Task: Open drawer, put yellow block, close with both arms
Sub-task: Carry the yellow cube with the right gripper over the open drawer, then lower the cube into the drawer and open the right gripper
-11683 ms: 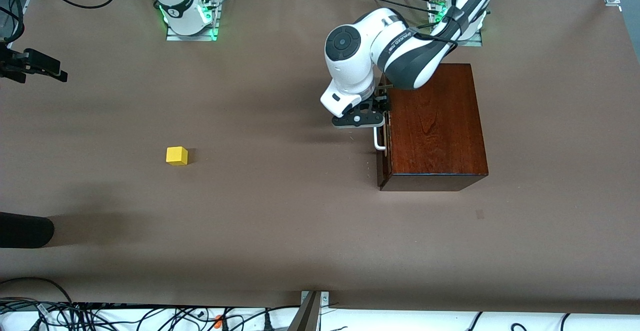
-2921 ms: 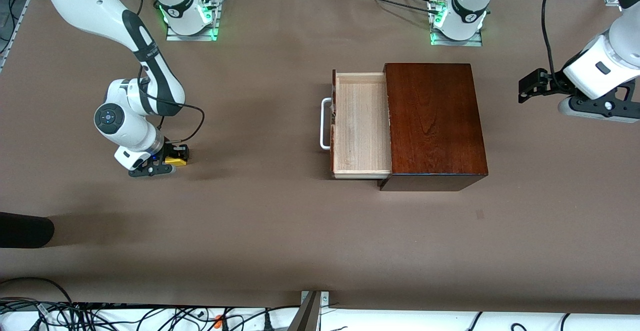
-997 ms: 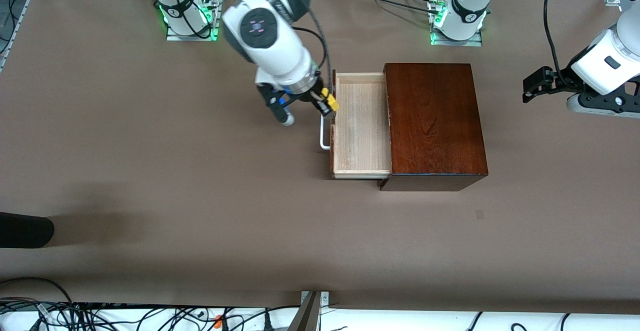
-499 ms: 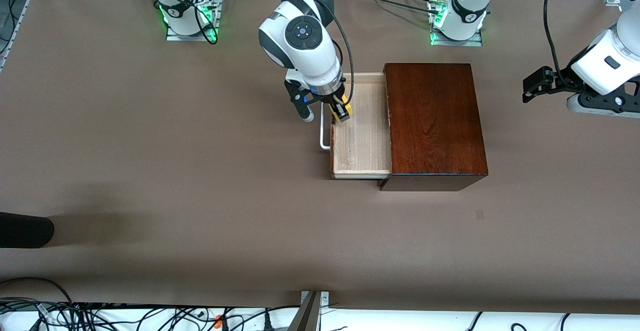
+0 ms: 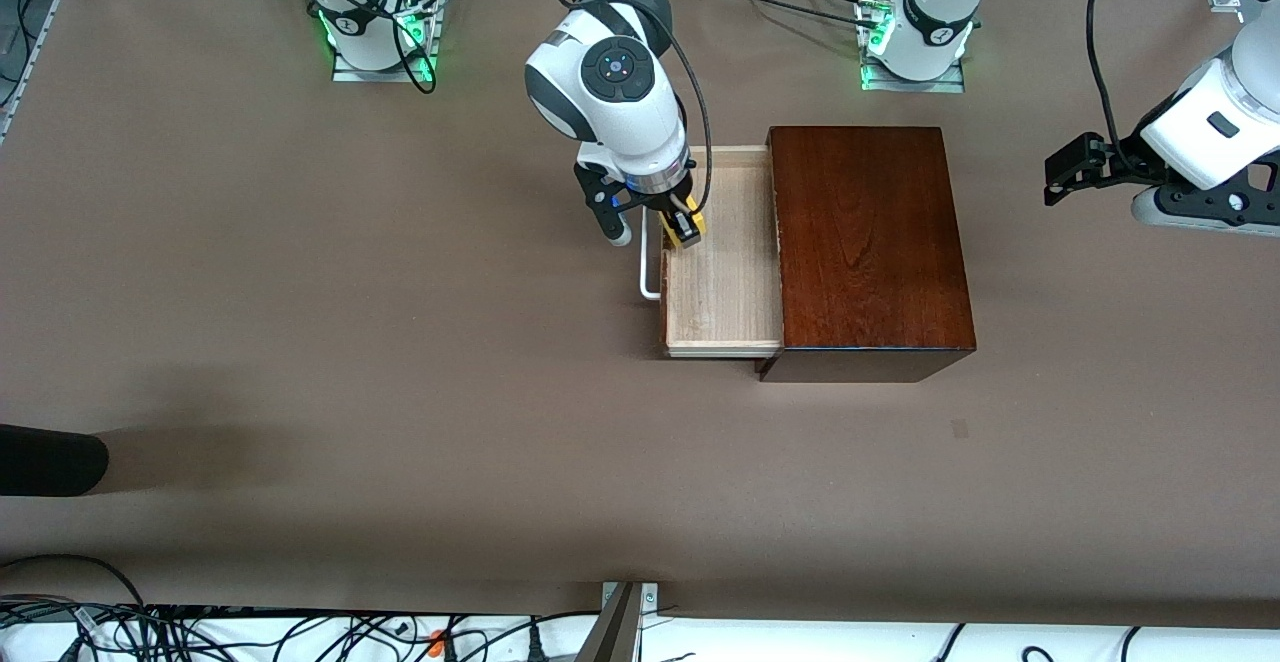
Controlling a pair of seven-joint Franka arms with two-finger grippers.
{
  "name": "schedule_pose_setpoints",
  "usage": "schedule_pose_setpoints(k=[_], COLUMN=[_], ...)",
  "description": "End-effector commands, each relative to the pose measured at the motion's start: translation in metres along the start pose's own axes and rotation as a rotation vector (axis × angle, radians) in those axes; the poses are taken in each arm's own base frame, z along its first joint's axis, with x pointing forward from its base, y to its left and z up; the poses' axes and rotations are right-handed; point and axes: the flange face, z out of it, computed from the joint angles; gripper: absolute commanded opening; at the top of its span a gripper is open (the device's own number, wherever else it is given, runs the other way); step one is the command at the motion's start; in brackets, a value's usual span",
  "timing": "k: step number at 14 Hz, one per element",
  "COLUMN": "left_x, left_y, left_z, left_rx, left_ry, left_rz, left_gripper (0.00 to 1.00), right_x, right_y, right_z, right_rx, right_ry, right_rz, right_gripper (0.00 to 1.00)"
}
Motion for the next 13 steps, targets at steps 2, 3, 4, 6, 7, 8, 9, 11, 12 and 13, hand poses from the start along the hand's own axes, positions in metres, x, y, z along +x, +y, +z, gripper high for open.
schedule_pose_setpoints(k=[2, 3, 4, 6, 7, 8, 9, 11, 12, 13], left_x=[0.000, 0.000, 0.000, 0.000, 0.000, 0.000, 0.000, 0.000, 0.000, 0.000], left_y=[0.003, 0.003, 0.004, 0.004, 0.004, 0.004, 0.004, 0.004, 0.004, 0.004], left_z=[-0.005, -0.006, -0.006, -0.006, -0.006, -0.006, -0.006, -0.006, -0.006, -0.006], left_rx=[-0.010, -0.010, -0.010, -0.010, -0.010, -0.010, -0.010, -0.010, -0.010, -0.010], left_ry=[0.010, 0.012, 0.012, 0.012, 0.012, 0.013, 0.012, 0.013, 0.012, 0.013], left_rz=[-0.003, -0.003, -0.001, -0.001, -0.003, -0.001, -0.001, -0.001, -0.001, -0.001], left_gripper=[1.00, 1.00, 1.00, 1.00, 1.00, 1.00, 1.00, 1.00, 1.00, 1.00], right_x=[-0.011, -0.015, -0.017, -0.018, -0.017, -0.025, -0.026, -0.025, -0.027, -0.026], right_y=[-0.006, -0.006, -0.010, -0.011, -0.011, -0.010, -0.012, -0.017, -0.016, -0.015], right_z=[0.013, 0.012, 0.003, 0.009, 0.018, 0.020, 0.017, 0.008, 0.011, 0.020], right_rx=[0.028, 0.031, 0.044, 0.039, 0.031, 0.041, 0.049, 0.063, 0.061, 0.047], right_ry=[-0.009, -0.015, -0.026, -0.029, -0.029, -0.038, -0.042, -0.052, -0.052, -0.046], right_rz=[0.042, 0.046, 0.061, 0.069, 0.070, 0.066, 0.078, 0.087, 0.086, 0.086], right_gripper=[0.17, 0.17, 0.17, 0.17, 0.17, 0.17, 0.17, 0.17, 0.17, 0.17])
